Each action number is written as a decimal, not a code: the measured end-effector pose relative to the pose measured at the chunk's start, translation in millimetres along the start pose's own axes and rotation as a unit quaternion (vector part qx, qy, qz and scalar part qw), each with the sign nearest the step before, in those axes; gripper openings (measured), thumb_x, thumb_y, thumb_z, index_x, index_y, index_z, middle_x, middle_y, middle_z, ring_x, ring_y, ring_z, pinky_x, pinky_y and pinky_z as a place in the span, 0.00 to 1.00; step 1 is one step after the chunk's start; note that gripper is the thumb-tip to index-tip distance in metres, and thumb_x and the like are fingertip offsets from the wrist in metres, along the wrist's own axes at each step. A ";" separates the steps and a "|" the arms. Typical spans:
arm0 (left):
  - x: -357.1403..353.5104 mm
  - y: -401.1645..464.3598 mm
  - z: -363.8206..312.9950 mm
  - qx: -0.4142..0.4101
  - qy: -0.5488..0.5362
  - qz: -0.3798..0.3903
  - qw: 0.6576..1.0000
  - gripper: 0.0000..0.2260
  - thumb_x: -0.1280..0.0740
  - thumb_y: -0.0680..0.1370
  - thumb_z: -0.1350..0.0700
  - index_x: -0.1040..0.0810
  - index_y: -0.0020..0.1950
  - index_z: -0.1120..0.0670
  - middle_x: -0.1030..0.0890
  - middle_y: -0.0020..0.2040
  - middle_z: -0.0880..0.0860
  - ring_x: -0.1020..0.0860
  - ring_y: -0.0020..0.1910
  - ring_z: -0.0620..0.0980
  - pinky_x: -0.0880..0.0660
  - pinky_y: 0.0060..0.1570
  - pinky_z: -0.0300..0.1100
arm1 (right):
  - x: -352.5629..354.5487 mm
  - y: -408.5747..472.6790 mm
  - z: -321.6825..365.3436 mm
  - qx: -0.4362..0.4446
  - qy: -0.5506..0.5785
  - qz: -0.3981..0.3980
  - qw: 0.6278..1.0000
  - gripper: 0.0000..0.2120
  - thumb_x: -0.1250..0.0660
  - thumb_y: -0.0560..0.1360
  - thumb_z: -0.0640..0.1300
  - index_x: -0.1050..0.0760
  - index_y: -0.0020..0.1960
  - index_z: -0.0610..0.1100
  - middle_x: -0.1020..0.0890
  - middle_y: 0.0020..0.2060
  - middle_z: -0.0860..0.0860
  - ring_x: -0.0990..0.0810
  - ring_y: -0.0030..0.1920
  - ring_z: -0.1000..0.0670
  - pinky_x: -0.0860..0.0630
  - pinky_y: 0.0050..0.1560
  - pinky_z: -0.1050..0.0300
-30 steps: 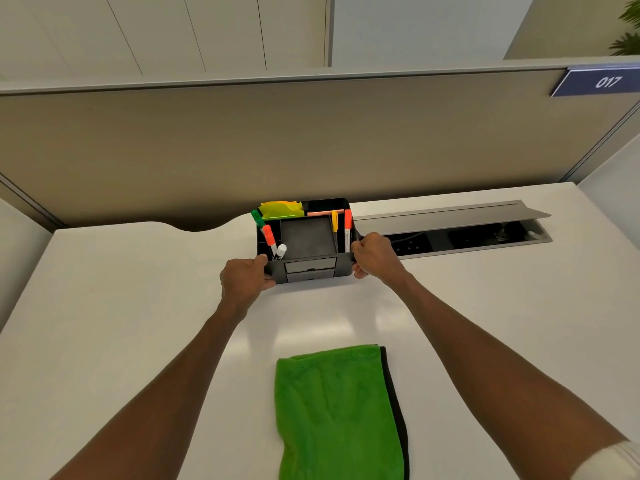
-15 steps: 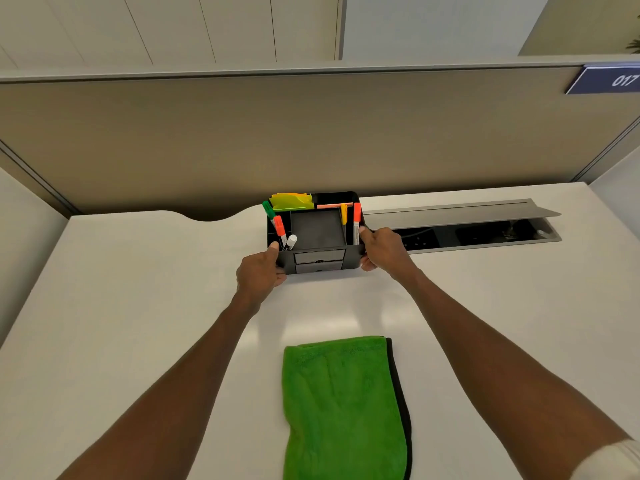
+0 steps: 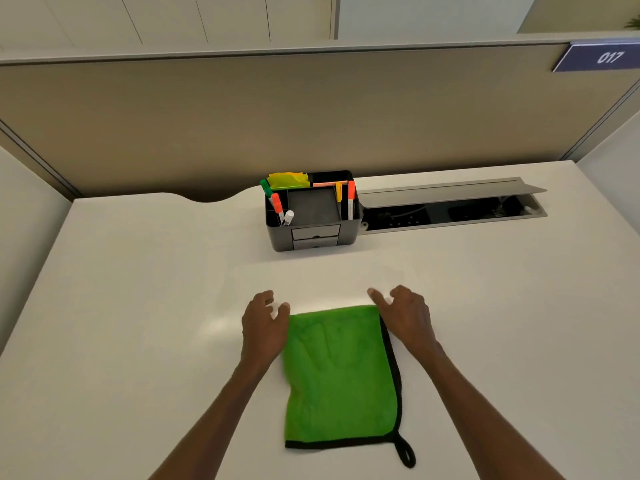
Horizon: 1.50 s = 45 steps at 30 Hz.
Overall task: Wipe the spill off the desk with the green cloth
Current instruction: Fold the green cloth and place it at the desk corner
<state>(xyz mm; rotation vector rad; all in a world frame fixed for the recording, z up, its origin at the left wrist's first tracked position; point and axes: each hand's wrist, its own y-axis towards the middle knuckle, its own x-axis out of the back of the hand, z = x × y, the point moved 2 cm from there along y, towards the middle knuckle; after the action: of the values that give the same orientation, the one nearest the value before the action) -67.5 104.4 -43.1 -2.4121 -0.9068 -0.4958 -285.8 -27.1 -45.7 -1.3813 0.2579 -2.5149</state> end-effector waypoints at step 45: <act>-87.6 -131.6 -10.9 -0.073 -0.070 0.024 0.995 0.04 0.32 0.78 0.55 0.24 0.51 0.50 0.21 0.45 0.42 0.23 0.43 0.37 0.31 0.36 0.34 | 70.3 -71.4 -99.1 0.001 0.176 -0.044 0.983 0.04 0.27 0.72 0.42 0.22 0.42 0.45 0.19 0.34 0.52 0.23 0.34 0.54 0.32 0.30 0.60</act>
<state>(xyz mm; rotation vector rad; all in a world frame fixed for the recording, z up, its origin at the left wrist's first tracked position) -221.9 139.3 -34.0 -2.6217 -0.8970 -0.3901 -415.9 21.9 -22.4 -0.9577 0.2654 -2.8234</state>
